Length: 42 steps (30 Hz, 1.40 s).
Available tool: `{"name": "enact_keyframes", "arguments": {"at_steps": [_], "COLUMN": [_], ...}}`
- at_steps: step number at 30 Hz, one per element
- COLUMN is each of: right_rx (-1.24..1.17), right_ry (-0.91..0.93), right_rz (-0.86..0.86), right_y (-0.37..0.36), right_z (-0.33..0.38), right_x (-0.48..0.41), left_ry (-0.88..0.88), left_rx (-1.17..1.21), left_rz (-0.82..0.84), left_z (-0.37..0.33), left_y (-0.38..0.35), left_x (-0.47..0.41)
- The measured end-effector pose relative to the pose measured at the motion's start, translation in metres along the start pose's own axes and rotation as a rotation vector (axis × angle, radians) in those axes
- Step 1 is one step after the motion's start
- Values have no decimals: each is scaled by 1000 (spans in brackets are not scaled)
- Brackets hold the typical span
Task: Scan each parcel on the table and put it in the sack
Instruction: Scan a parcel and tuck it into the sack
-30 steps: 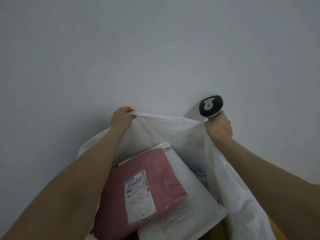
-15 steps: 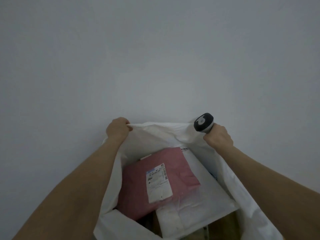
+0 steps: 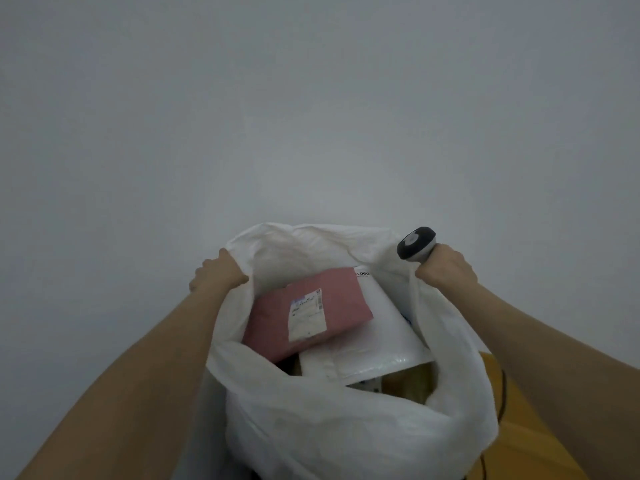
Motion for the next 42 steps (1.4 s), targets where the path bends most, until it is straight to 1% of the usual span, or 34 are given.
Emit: {"name": "enact_keyframes", "arguments": {"at_steps": [2,4,6,8,9,10,11,13,14,17,20,23,25,27,28,31,33,35,38,42], "right_rx": [2,-2,-9,-21,-28,-40,-54,-74,-76,-98,-190,-444,-572,-611,-614,-584,-507,-431,-335,-347], "right_ry": [-3,-4,5,9,15,25,34,46,53,63,55,-19,-77,-132,-148,-147,-141,-141,-152,-145], "right_rz": [34,65,81,85,86,85,83,82,80,56,33,43,47,25,9,-53,-72,-56,-25,18], "right_y": [0,-2,-2,0,1,3,4,6,7,6,7,9,9,8,9,9,7,0,-12,-37], "right_z": [-16,-30,-42,-49,-51,-51,-50,-48,-47,-47,-49,-60,-74,-89,-95,-102,-103,-105,-106,-102], "right_x": [14,27,37,46,50,53,56,63,67,79,92,104,115,124,127,126,120,113,105,92], "left_ry": [33,35,-3,-6,-3,-5,-13,-60,-102,-301,-442,-579,-739,-832,-857,-915,-914,-868,-790,-666], "left_rx": [19,-56,-31,141,207,238,222,95,20,-137,-116,-15,-123,-221,-276,-484,-579,-596,-513,-412], "left_rz": [75,67,-95,-308,-375,-396,-374,-305,-299,-326,-216,-20,118,212,231,204,246,332,401,442], "left_z": [20,34,39,40,40,37,32,17,9,-24,-58,-87,-104,-115,-120,-139,-151,-152,-133,-102], "left_y": [-13,-23,-17,5,16,25,29,25,21,1,-21,-39,-57,-77,-86,-110,-127,-143,-149,-142], "left_x": [24,46,62,76,80,84,89,101,108,134,161,187,207,219,221,221,218,206,176,138]}}
Point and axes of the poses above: each hand's wrist, its own x-axis away from the middle knuckle, its own y-axis out of the back of the hand, z = x × y, the point moved 4 cm from there along -x, towards the middle knuckle, and after that the axes turned 2 degrees about y, right-handed, at the moved point
